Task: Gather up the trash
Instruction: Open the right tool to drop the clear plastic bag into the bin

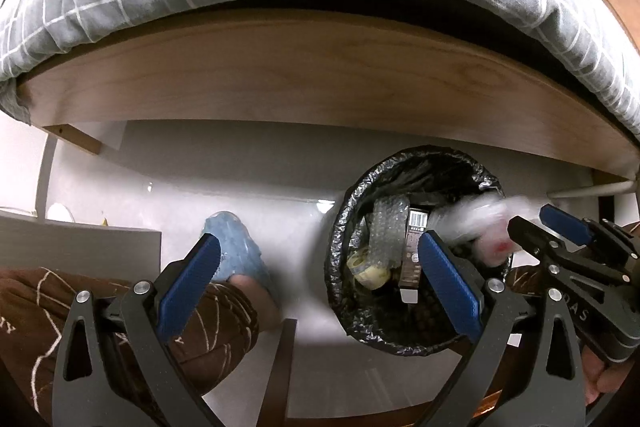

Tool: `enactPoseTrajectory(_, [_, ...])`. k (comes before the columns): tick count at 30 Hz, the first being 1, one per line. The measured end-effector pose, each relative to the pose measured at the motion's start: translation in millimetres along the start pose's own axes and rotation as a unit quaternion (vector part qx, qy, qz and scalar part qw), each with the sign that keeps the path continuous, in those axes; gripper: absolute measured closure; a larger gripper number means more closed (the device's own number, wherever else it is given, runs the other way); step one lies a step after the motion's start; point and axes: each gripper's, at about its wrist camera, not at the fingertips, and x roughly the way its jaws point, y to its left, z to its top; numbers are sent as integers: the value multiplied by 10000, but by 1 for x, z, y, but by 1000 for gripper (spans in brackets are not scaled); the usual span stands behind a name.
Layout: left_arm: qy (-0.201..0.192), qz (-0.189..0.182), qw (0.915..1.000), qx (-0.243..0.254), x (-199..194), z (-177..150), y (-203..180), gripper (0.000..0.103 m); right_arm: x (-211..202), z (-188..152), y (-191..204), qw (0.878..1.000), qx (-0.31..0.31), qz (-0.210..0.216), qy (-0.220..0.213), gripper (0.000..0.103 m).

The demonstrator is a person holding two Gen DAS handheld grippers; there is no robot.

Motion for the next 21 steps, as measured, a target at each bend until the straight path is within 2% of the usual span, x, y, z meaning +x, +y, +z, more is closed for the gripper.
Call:
enactPoseTrajectory(2, [-10, -7, 10000, 14, -1, 0, 0, 6, -3, 0, -2, 10000, 39, -12, -62, 43])
enactPoseTrajectory(11, [-112, 15, 9999, 40, -9, 1, -5, 6, -22, 1, -9, 9992, 76, -185, -357, 20])
enactPoseTrajectory(17, [-262, -53, 9996, 75, -24, 2, -9, 6, -41, 1, -16, 9975, 111, -319, -615, 8])
enactPoseTrajectory(21, [-387, -105, 9991, 101, -39, 5, -14, 6, -56, 2, -21, 9957, 164, -397, -818, 8])
